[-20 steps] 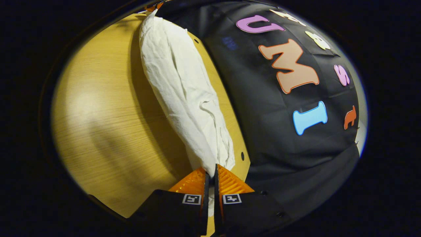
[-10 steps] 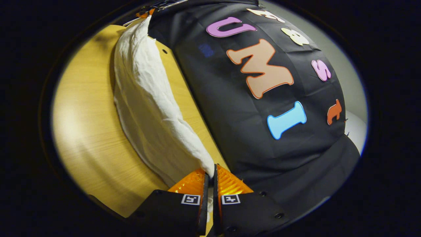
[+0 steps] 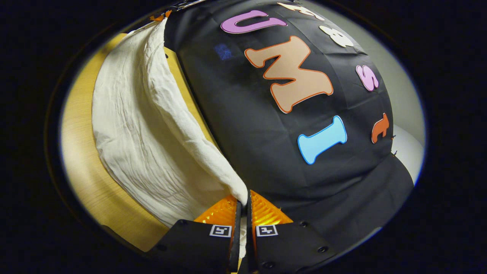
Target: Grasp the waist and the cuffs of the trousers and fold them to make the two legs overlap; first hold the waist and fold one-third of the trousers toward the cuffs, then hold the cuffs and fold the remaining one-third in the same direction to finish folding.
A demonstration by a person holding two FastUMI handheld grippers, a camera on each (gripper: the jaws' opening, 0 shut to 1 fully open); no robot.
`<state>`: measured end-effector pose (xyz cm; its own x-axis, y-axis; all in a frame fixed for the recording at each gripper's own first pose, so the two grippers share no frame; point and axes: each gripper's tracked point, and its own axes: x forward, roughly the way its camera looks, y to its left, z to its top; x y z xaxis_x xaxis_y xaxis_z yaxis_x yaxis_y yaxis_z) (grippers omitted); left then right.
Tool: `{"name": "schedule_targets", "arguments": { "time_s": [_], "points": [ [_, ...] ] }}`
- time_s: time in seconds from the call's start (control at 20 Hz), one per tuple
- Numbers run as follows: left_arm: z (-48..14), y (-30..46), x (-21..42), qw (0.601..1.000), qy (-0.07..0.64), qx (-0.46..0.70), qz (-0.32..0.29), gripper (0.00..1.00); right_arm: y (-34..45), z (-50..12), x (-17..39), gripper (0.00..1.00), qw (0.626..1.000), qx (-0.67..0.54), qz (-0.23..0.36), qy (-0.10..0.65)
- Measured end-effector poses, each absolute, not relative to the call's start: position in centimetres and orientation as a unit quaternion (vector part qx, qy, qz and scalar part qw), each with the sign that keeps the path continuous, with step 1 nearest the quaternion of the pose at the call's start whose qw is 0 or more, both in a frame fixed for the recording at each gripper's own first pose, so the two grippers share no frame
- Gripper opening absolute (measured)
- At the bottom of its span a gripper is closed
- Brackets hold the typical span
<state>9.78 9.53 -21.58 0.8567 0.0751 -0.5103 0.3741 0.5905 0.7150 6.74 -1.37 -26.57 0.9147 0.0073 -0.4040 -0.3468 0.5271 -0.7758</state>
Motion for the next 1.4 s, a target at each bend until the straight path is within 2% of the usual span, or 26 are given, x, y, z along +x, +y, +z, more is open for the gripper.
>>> {"name": "schedule_targets", "arguments": {
  "time_s": [0.25,0.45,0.75,0.8,0.85,0.9,1.0,1.05,1.15,1.35,1.4],
  "points": [
    [-24.6,9.2,13.2,0.866,0.265,0.413,-0.094,0.00,-0.5,-30.2,9.7,0.09,0.846,-0.480,0.115,0.201],
    [-27.7,7.6,16.3,0.860,0.272,0.417,-0.113,0.00,0.0,-34.7,11.8,0.10,0.843,-0.467,0.121,0.239],
    [-31.5,6.1,17.7,0.858,0.278,0.411,-0.133,0.00,0.6,-40.2,12.8,0.08,0.832,-0.448,0.126,0.302],
    [-31.7,6.0,17.5,0.857,0.282,0.410,-0.134,0.00,0.6,-40.7,13.0,0.13,0.833,-0.442,0.121,0.309],
    [-31.8,5.8,17.5,0.859,0.284,0.405,-0.135,0.04,0.5,-40.6,13.1,0.21,0.836,-0.436,0.112,0.312],
    [-31.8,5.5,17.1,0.862,0.286,0.394,-0.141,0.21,0.4,-40.4,13.0,0.38,0.843,-0.423,0.107,0.315],
    [-31.2,4.9,16.8,0.871,0.283,0.377,-0.142,0.70,0.4,-38.5,13.0,1.00,0.860,-0.397,0.094,0.308],
    [-30.3,4.6,16.7,0.877,0.275,0.371,-0.134,0.95,0.1,-37.8,13.7,0.98,0.869,-0.383,0.085,0.303],
    [-28.0,3.7,15.7,0.893,0.258,0.347,-0.126,0.95,-0.3,-35.8,13.5,1.00,0.890,-0.339,0.070,0.296],
    [-23.0,0.0,12.6,0.931,0.226,0.257,-0.127,0.95,-2.6,-32.9,12.5,0.98,0.927,-0.240,0.032,0.287],
    [-21.9,-1.1,11.6,0.939,0.218,0.233,-0.132,0.95,-3.6,-32.8,12.3,1.00,0.932,-0.215,0.022,0.290]
  ]
}}
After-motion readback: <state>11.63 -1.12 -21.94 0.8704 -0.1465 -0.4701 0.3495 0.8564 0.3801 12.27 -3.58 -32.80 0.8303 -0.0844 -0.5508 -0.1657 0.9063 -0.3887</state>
